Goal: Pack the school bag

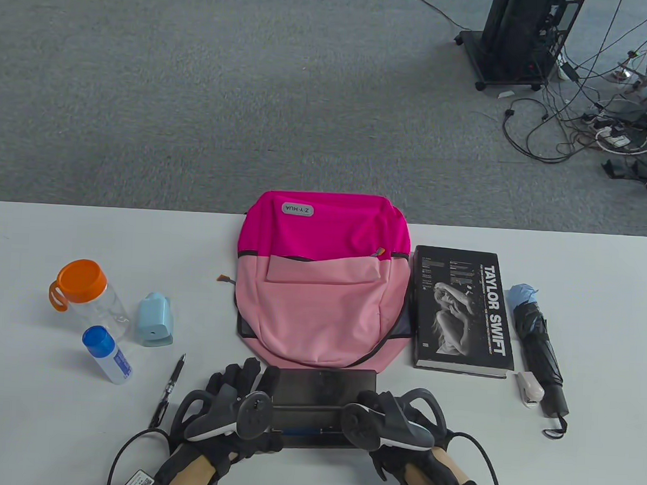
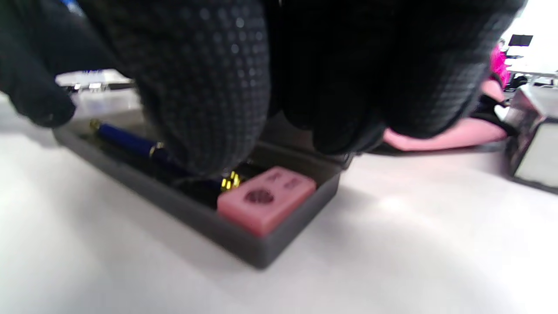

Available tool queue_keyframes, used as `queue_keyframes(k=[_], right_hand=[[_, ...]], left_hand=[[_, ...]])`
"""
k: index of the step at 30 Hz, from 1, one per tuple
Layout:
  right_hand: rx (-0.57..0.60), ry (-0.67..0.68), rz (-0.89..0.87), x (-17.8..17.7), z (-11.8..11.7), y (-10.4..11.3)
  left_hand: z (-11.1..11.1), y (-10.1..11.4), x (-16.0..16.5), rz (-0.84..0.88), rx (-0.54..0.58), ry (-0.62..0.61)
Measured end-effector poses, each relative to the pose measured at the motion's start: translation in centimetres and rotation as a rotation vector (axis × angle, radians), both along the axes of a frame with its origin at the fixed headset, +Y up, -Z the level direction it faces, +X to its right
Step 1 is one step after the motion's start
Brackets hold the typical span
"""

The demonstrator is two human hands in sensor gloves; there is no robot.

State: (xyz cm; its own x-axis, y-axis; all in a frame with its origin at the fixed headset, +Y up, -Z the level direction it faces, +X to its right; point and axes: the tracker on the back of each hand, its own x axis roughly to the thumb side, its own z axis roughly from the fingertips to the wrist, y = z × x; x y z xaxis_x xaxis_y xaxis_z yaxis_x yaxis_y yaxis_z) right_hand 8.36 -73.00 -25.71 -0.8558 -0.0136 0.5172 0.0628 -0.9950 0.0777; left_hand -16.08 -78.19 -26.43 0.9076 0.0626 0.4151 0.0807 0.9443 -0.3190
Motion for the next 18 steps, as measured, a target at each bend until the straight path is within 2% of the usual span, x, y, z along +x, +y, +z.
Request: queue_keyframes(k=[3, 7, 10, 14, 18], right_hand=[[0.015, -0.039, -0.041, 0.9, -0.6, 1.3], [-0.023, -0.061, -0.042, 1.6, -0.9, 1.6], [-0.088, -0.033, -0.025, 1.7, -1.0, 0.7], [-0.109, -0.035, 0.015, 1.5, -1.0, -0.5], [-0.138, -0.111, 0.057, 1.4, -1.2, -1.3]], left_hand=[[0.0, 0.0, 0.0, -0.001, -0.001, 0.001], [0.0, 0.0, 0.0, -0.002, 0.0, 0.001], [0.0, 0.0, 0.0, -0.001, -0.001, 0.002], [0.0, 0.0, 0.0, 0.0, -0.001, 0.002], [0.0, 0.0, 0.0, -0.001, -0.002, 0.004]])
